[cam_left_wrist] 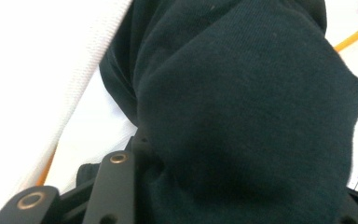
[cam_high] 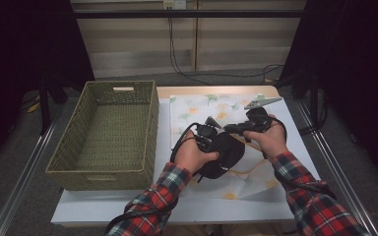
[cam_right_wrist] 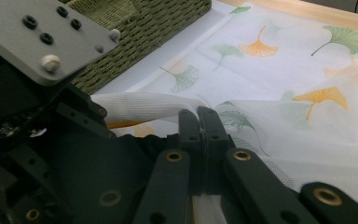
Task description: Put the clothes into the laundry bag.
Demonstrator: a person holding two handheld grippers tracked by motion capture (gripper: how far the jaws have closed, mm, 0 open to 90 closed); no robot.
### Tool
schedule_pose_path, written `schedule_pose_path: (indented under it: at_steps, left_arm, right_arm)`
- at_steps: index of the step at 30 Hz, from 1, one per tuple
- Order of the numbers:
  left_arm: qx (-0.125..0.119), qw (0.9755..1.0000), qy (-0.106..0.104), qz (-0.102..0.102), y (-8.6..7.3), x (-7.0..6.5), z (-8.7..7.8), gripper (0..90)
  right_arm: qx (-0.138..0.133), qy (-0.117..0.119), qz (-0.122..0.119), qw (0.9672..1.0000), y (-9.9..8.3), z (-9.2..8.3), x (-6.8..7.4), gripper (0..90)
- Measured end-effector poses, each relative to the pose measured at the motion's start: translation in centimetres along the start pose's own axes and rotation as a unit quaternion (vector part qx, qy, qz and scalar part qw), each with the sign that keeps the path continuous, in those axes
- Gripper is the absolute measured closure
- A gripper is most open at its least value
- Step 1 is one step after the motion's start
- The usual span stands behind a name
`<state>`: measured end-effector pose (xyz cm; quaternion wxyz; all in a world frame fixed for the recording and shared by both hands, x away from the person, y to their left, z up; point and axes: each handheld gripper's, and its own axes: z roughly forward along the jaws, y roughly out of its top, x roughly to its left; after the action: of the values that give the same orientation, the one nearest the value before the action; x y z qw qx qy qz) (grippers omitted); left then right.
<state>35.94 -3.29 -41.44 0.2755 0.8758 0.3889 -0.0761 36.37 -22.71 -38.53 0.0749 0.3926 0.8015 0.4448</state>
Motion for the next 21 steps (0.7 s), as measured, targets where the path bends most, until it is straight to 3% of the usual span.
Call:
schedule_pose_path:
  at_steps: [10, 21]
  left_arm:
    - [-0.007, 0.9998, 0.010, -0.016, 0.07, 0.55, -0.08, 55.7]
    - [-0.012, 0.9999, -0.001, -0.010, 0.29, 0.10, -0.02, 55.6]
  right_arm:
    - [0.000, 0.002, -0.002, 1.0000, 0.02, -0.02, 0.05, 90.0]
    - [-0.002, 0.002, -0.001, 1.0000, 0.13, -0.01, 0.02, 90.0]
